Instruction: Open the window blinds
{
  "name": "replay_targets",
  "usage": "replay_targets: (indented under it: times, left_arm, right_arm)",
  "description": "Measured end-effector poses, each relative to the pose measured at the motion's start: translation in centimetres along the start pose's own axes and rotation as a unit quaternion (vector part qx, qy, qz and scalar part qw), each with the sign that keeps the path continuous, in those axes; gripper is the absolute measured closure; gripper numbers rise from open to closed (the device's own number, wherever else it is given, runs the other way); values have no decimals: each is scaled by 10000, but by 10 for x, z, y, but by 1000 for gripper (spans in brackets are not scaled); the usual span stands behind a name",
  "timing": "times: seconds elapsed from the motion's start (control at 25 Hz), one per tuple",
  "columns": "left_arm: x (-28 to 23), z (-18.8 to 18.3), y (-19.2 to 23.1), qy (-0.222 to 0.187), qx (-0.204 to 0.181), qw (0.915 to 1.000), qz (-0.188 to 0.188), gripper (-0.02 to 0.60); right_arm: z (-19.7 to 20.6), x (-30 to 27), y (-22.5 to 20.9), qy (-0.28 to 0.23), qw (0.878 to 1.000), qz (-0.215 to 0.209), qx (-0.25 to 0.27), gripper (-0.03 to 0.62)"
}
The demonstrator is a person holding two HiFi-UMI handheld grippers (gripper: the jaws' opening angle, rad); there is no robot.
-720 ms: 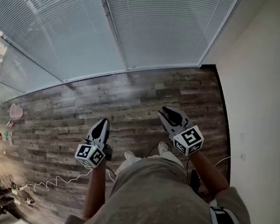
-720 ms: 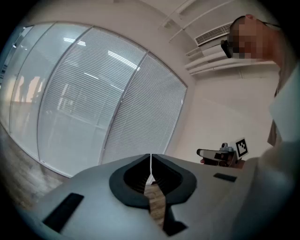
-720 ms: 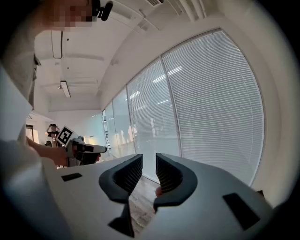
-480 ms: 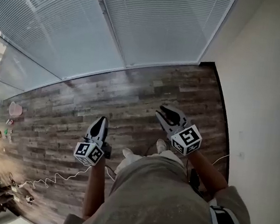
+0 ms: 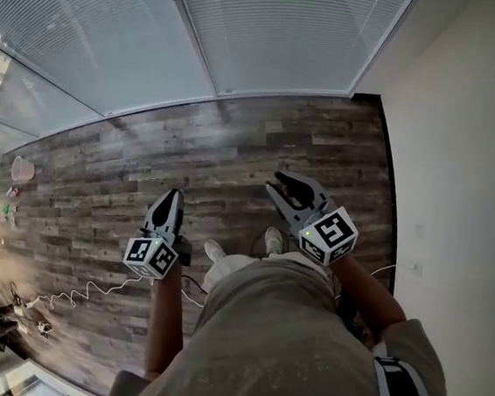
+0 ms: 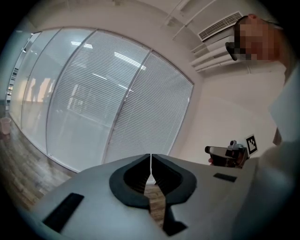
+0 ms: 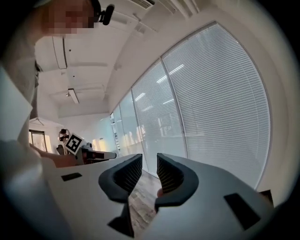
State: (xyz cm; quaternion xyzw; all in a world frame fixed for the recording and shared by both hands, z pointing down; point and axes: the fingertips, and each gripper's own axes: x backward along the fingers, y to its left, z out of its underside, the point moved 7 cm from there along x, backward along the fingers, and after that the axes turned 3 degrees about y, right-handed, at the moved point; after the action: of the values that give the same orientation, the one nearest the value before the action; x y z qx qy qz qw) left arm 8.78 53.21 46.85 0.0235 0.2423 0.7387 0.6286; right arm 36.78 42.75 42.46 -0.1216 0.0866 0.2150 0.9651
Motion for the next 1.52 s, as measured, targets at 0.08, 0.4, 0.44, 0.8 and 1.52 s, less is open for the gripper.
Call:
replay_targets:
  times: [0.08,0.4,0.44,0.8,1.52]
  left_arm:
    - [-5,5,-11,-98,53,9999,-55,566]
    - [-21,17,-60,-376,110,9991,-161,568]
    - [-22,15,-66,-491,167,9986,-28,568]
    - [-22,11,-90,-761,628,9944,384,569]
    - [-18,7,-57,-697,626,9941,539,569]
  right_arm:
    - [-1,9,-8,29,10000,-91,-2,507]
    - [-13,45,-35,-104,9966,-684,-440,507]
    - [-15,48,-39,-157,9954,-756,-574,507]
    - [-25,69,-60,-409,9910,-823,-976,507]
    - [-27,53,-69,-63,9964,-594,-597,507]
